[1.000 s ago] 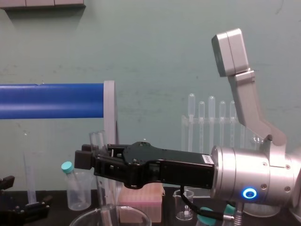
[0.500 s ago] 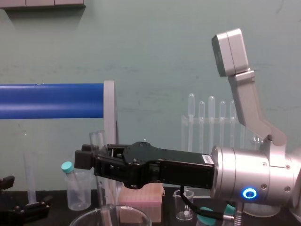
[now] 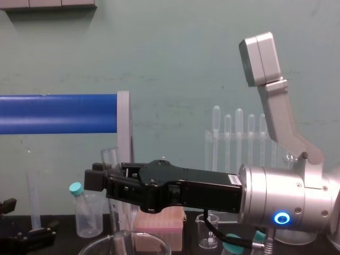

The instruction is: Hold the test tube with one hand and immerse one end into the beaker, then return it to the test tube rack.

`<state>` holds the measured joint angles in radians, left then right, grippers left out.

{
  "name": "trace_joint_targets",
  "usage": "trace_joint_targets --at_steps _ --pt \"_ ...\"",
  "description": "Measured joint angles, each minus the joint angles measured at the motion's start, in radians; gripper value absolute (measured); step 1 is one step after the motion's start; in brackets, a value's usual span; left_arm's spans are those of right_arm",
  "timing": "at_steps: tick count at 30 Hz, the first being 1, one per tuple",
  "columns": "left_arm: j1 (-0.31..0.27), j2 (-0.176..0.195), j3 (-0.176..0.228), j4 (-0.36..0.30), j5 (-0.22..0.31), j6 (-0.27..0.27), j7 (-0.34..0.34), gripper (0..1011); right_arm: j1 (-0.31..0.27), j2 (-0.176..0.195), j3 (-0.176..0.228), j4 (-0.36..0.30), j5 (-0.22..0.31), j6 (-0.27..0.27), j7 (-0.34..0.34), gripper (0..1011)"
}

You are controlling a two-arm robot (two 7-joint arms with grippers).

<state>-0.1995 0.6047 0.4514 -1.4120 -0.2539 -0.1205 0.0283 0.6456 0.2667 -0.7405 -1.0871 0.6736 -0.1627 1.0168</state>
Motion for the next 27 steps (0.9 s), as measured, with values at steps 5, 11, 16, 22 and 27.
trace_joint_targets --at_steps 5,11,16,22,27 --pt "0.000 0.000 0.000 0.000 0.000 0.000 0.000 1000 0.000 0.000 0.000 0.000 0.000 0.000 0.000 230" --pt "0.000 0.000 0.000 0.000 0.000 0.000 0.000 1000 0.000 0.000 0.003 -0.002 0.002 -0.004 0.007 230" --pt "0.000 0.000 0.000 0.000 0.000 0.000 0.000 1000 -0.005 0.001 0.027 -0.015 0.029 -0.027 0.023 230" --pt "0.000 0.000 0.000 0.000 0.000 0.000 0.000 1000 -0.030 -0.003 0.084 -0.047 0.110 -0.069 0.049 230" --pt "0.000 0.000 0.000 0.000 0.000 0.000 0.000 1000 -0.046 -0.002 0.129 -0.080 0.162 -0.103 0.058 231"
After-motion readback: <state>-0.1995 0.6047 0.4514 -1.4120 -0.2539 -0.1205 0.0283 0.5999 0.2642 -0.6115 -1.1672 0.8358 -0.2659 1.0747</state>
